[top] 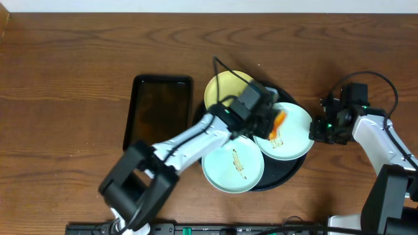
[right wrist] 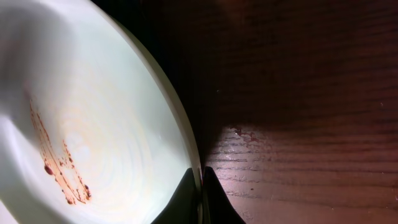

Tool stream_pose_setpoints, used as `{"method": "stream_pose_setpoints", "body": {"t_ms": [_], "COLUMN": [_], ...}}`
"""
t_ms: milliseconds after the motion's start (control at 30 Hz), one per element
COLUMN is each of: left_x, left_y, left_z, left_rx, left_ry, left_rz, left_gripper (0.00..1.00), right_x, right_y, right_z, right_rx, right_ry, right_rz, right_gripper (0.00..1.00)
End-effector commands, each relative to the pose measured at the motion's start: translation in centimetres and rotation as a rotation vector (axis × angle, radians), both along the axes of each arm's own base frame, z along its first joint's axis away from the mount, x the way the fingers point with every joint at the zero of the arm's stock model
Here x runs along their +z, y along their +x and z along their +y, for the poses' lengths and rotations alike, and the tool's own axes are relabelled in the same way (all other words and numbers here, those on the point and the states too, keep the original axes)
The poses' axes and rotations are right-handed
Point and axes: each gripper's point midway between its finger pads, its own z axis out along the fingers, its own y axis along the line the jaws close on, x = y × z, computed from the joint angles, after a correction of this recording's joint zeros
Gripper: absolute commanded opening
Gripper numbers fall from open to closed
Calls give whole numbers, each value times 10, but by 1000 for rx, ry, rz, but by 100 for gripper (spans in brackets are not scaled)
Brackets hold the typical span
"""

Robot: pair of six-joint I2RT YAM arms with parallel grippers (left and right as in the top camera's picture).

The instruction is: Clean dirty plates on tray and stack at the side

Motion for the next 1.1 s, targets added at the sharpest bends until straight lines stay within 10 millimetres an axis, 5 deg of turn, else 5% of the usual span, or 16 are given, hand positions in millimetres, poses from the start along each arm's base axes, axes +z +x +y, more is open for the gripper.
{"method": "stream_pose_setpoints", "body": {"t_ms": [0, 233, 567, 833, 1067], "left_x": [3, -25, -66, -61, -30], "left_y": [-16, -43, 2, 42, 39], "left_z": [-24, -43, -7, 17, 5], "left_rx": [-28, -85, 67, 172, 130], "left_ry": [-37, -4, 127, 121, 29], "left_rz": [17, 53, 21, -20, -14], "left_gripper": [7, 8, 7, 7, 8], "right_x": [4, 4, 3, 3, 3], "right_y": [5, 4, 1, -1, -2], "right_z": [4, 4, 4, 5, 5], "right_rx": [8, 8, 8, 8, 9], "right_ry": [7, 8, 10, 11, 11], "right_rz": [-14, -8, 4, 12, 15], "right_gripper": [1, 1, 1, 1, 1]}}
